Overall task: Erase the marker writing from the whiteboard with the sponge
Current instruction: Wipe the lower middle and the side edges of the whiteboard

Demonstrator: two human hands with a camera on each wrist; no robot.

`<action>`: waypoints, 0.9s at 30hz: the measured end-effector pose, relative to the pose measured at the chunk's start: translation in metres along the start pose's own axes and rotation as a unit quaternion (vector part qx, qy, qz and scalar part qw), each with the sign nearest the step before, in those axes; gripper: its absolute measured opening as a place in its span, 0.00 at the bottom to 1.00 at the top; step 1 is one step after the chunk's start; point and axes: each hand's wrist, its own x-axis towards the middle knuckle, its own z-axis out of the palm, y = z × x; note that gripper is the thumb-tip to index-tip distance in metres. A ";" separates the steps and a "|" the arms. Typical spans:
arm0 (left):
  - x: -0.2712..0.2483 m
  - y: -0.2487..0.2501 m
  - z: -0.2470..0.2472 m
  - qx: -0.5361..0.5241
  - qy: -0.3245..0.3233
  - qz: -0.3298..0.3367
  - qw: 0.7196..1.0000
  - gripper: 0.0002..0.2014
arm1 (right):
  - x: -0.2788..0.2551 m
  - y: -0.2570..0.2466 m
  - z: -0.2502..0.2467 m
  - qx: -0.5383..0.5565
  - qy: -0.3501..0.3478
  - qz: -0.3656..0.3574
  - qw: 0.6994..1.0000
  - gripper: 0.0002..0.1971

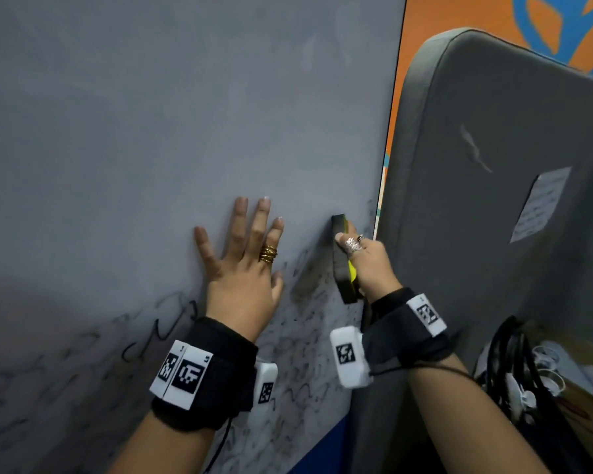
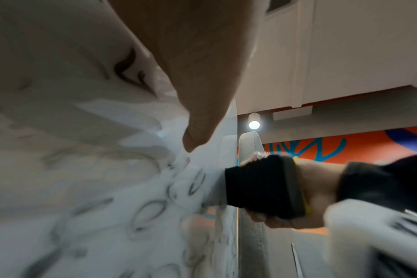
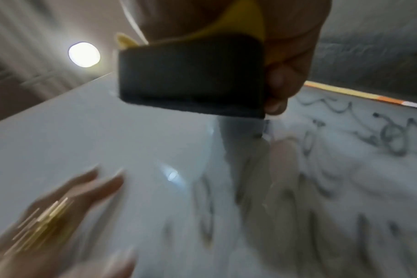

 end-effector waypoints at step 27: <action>-0.001 -0.006 0.001 -0.006 0.012 0.020 1.000 0.41 | 0.044 0.017 -0.033 0.030 0.099 0.095 0.990 0.06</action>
